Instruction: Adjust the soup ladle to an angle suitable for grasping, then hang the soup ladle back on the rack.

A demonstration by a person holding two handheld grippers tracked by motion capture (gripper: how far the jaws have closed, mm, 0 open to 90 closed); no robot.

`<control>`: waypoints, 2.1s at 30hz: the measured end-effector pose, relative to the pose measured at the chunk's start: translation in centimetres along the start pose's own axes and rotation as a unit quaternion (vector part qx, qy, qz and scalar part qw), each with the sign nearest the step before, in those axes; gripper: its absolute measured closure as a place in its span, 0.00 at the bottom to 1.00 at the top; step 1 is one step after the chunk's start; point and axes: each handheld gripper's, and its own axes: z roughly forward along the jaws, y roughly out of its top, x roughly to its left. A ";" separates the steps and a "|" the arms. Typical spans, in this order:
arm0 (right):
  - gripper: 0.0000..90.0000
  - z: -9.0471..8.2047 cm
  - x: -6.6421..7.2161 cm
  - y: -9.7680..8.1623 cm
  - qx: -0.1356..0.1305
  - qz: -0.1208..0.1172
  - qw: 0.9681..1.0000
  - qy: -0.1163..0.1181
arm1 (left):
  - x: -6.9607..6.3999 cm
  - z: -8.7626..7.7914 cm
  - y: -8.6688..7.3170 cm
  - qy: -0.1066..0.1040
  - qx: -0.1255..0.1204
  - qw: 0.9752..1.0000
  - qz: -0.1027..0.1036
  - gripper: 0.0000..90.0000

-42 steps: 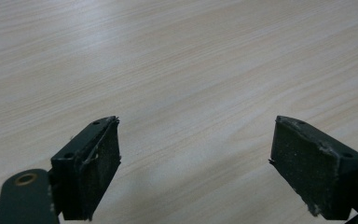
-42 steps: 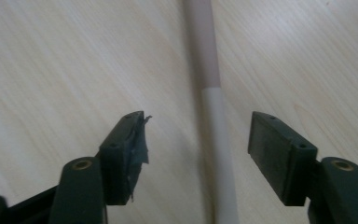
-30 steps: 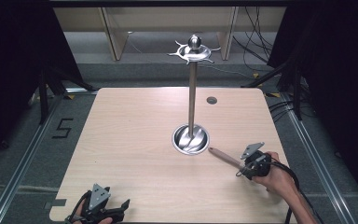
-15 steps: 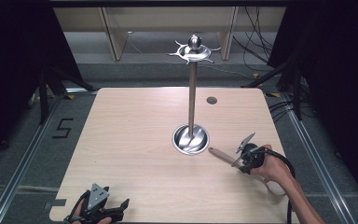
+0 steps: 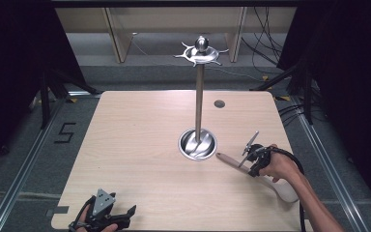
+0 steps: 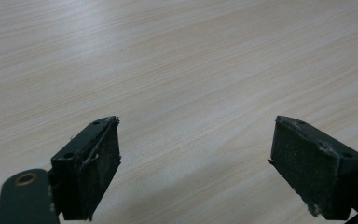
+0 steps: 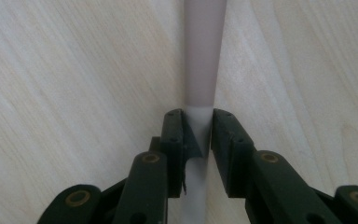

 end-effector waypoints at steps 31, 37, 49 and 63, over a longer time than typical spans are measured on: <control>0.87 -1.0 1.5 -1.2 -0.037 -0.022 0.999 -0.019 | 0.6 0.0 0.1 0.001 -0.005 1.000 -0.005 0.17; 0.87 -1.5 1.7 -1.8 -0.055 -0.016 0.998 -0.030 | 0.5 0.1 0.1 -0.004 -0.012 1.000 0.008 0.17; 0.87 -4.6 1.3 -3.9 -0.122 -0.019 0.991 -0.050 | 0.5 -0.2 -0.1 0.004 0.003 1.000 0.000 0.17; 0.87 -7.0 1.1 -4.9 -0.189 -0.028 0.979 -0.072 | 0.7 -0.3 -0.2 0.004 -0.001 1.000 0.000 0.17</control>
